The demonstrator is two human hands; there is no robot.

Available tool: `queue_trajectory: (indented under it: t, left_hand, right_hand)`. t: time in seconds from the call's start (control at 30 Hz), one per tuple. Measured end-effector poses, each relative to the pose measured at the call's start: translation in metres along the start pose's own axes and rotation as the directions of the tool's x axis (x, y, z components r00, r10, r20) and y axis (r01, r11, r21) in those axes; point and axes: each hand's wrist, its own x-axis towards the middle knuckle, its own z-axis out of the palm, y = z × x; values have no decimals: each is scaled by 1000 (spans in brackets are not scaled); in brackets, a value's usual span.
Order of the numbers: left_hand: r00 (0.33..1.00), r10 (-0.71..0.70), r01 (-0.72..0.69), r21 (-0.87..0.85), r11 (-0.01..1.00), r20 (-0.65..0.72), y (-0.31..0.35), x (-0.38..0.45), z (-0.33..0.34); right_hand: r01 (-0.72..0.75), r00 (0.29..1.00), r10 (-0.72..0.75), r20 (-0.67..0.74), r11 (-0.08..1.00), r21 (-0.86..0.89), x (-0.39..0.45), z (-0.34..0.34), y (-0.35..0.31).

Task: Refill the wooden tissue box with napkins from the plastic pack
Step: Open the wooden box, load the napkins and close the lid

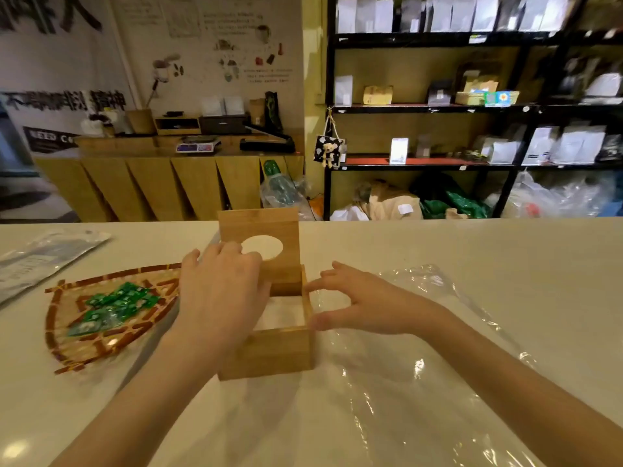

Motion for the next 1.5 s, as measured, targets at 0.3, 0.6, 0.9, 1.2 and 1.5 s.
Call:
queue_trajectory:
  t: [0.3,0.6,0.9,1.2,1.5]
  left_hand:
    - [720,671,-673,-415,612,-178,110,-45,41]
    - [432,901,-861,-314,399,-40,168,-59,92]
    - [391,915,-873,-354,335,-98,170,-57,112]
    - [414,895,-806,-524,276,-166,172,-44,87]
    - [713,701,-612,-467,638,22,172,40,115]
  right_hand:
    - [-142,896,90,-434,986,-88,-137,15,73]
    - [-208,761,229,-607,972,106,-234,54,102]
    - [-87,791,65,-608,996,-7,-269,102,95]
    - [-244,928,203,-311,965,-100,-235,90,93]
    - [-308,929,194,-316,879,-364,-144,67,119]
